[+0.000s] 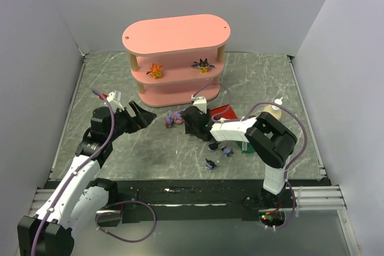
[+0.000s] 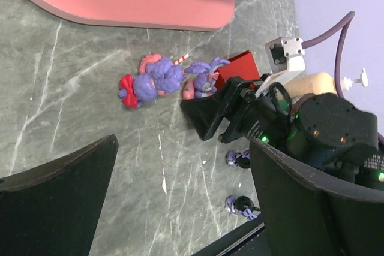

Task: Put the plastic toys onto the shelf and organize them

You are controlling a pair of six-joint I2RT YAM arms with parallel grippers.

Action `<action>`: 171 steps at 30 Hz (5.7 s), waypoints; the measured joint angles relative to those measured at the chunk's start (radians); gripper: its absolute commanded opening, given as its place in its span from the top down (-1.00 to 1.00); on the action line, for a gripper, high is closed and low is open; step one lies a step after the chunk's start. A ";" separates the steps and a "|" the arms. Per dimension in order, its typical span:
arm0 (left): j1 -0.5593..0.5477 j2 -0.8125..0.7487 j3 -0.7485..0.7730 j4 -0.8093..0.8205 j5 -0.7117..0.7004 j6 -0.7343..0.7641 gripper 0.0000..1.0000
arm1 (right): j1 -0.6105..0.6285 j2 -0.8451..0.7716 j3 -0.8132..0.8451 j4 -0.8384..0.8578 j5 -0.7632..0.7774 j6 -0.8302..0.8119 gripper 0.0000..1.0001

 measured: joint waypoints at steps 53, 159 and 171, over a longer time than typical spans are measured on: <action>0.000 0.008 -0.013 0.015 0.027 -0.004 -0.93 | -0.242 0.118 0.230 0.146 -0.070 -0.197 0.41; 0.000 0.008 -0.013 0.015 0.028 -0.003 -0.93 | -0.241 -0.034 -0.003 0.156 -0.079 0.010 -0.50; 0.000 -0.002 -0.013 0.015 0.028 -0.004 -0.93 | -0.299 -0.278 -0.074 0.112 -0.159 0.325 -0.26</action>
